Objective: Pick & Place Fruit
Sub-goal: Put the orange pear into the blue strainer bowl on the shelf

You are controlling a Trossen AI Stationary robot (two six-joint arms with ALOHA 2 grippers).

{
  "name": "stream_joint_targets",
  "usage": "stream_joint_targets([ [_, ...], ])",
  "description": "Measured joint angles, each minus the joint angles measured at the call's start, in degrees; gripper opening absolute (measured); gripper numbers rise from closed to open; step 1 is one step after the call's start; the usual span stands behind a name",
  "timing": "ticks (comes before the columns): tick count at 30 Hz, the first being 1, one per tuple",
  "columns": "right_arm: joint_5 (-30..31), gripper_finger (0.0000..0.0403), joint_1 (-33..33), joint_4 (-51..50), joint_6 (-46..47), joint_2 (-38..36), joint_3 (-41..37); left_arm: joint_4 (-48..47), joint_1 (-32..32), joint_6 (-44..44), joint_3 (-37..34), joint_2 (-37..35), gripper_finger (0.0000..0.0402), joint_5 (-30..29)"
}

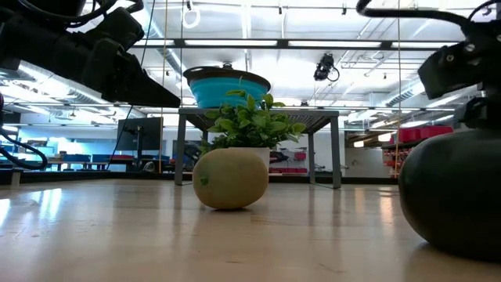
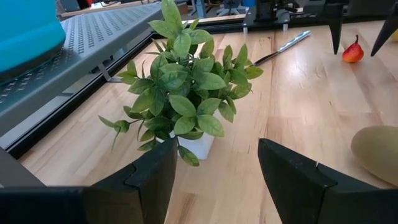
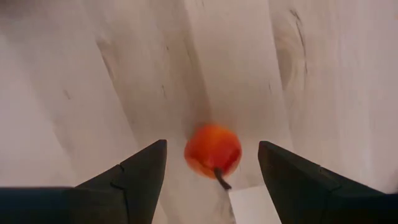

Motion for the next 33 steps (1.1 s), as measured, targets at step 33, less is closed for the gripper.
stream_joint_targets([
  [33, -0.5, 0.0148, -1.42, -0.45, -2.87, 2.22, 2.56, 0.0, 0.0, 0.1, 0.02, 0.0, 0.0233, -0.39],
])
